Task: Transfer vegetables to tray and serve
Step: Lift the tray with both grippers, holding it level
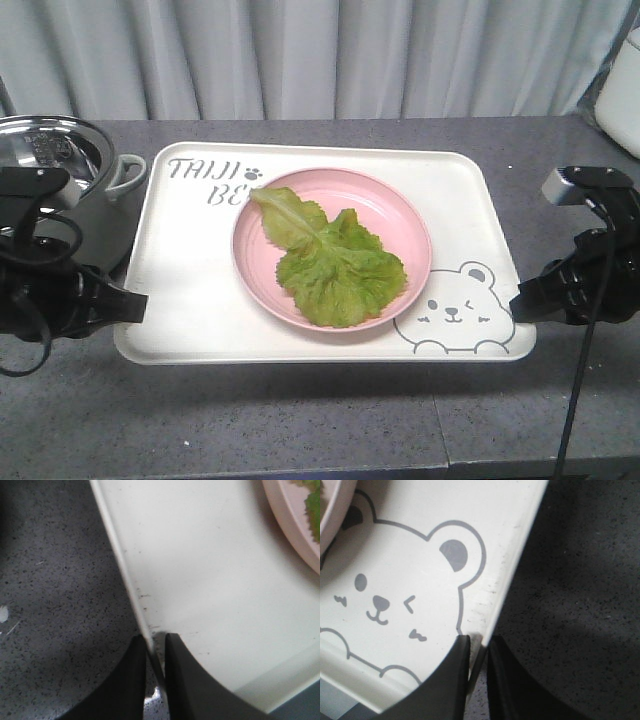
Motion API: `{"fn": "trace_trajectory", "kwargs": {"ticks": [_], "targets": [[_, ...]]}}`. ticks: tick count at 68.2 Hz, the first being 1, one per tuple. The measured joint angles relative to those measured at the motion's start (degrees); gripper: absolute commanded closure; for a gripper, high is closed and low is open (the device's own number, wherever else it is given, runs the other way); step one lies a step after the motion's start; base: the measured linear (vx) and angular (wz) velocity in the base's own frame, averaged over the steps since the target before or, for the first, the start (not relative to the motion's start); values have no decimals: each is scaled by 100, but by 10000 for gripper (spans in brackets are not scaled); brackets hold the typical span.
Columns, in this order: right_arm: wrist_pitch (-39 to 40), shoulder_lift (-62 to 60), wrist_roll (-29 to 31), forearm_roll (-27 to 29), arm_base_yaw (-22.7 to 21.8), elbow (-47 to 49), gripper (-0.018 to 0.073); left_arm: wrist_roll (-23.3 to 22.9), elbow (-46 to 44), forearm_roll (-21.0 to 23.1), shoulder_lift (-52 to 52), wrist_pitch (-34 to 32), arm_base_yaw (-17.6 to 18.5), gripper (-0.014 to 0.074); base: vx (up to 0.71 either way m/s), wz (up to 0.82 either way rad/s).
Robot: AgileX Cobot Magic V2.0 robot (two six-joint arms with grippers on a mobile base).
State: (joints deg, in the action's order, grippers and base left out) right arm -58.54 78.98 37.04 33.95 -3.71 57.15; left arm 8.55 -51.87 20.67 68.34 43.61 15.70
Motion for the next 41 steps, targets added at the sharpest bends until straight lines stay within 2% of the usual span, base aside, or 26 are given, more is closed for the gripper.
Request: {"fn": "trace_trajectory", "kwargs": {"ticks": [19,41], "targets": [[-409,-596,-48,276,-8,0,564,-503,0,-486,-817,572,0,605,0,0],[-625,-730,-191,311,-8,0,564,-629,0,-568,-953,901,0,604,0,0]]}}
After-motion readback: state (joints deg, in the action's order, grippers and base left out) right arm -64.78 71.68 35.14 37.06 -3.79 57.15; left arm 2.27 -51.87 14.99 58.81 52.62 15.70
